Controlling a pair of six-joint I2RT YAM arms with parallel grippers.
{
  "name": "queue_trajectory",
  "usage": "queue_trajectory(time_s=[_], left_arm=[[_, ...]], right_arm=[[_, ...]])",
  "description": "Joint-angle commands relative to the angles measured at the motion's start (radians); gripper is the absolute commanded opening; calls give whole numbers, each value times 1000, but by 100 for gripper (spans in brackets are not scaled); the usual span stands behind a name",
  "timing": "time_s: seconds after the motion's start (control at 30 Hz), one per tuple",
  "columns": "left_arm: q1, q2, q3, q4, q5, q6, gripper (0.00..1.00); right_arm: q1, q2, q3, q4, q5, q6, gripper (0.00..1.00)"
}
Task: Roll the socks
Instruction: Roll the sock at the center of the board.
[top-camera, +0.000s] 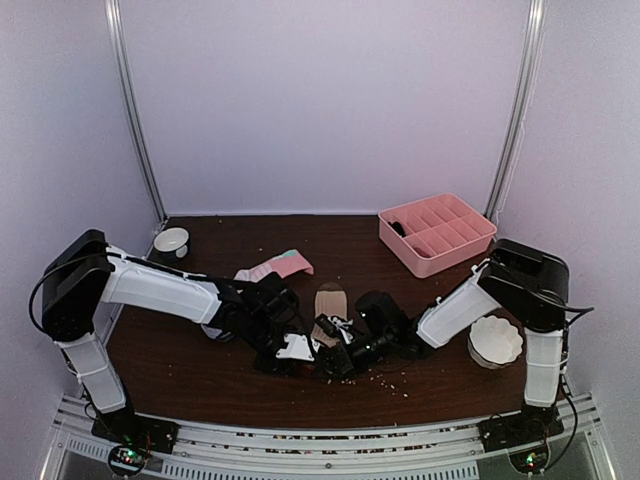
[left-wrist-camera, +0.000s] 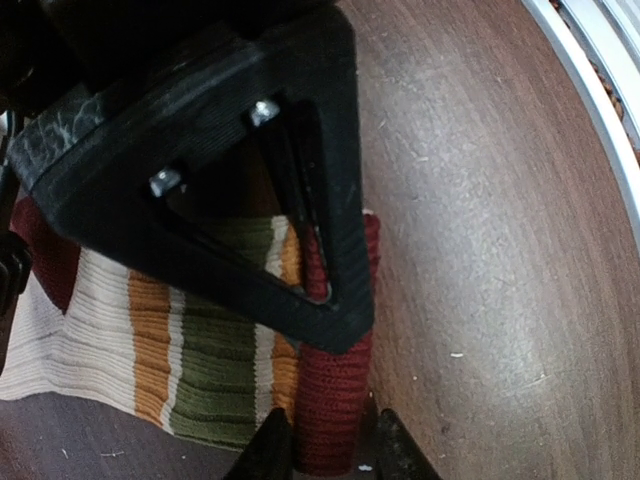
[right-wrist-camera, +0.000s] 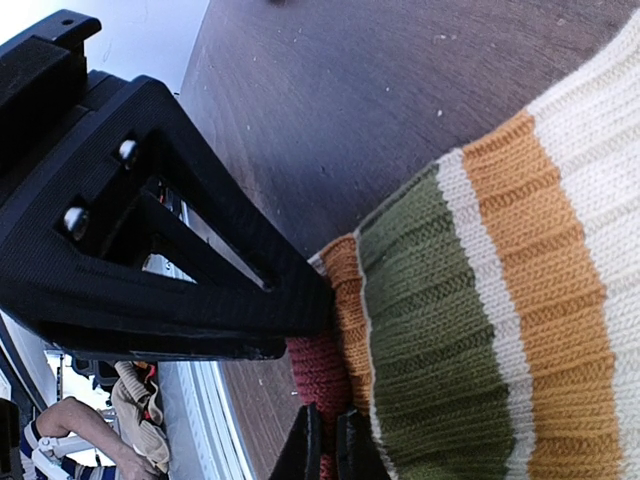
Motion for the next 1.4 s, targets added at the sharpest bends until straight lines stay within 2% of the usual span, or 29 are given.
queue_trajectory(time_s=[0.0, 0.13, 0.23, 0.4, 0.53, 1.13, 1.23, 1.3, 1.37], left_arm=[[-15, -34, -8, 44, 13, 19, 33], [-27, -58, -6, 26, 30, 23, 44], [-32, -62, -6, 19, 37, 22, 47], [-43, -34, 18, -33, 55, 26, 38], [-44, -6, 18, -33, 15, 28, 32], [-44, 25, 18, 16, -73, -19, 37], [-42, 28, 21, 10, -73, -17, 31], [-41, 36, 25, -1, -69, -17, 22], [-39, 42, 28, -14, -62, -22, 8]], right_arm=[[-6, 94, -56, -243, 96, 7, 0], [-6, 99, -59, -234, 93, 13, 0], [-7, 101, -59, -231, 90, 15, 0], [-6, 99, -62, -217, 84, 24, 0], [-6, 99, -72, -201, 81, 29, 0], [-6, 88, -88, -176, 67, 38, 0], [-6, 86, -87, -175, 64, 38, 0], [-7, 82, -86, -176, 64, 39, 0], [-6, 79, -86, -177, 65, 38, 0]])
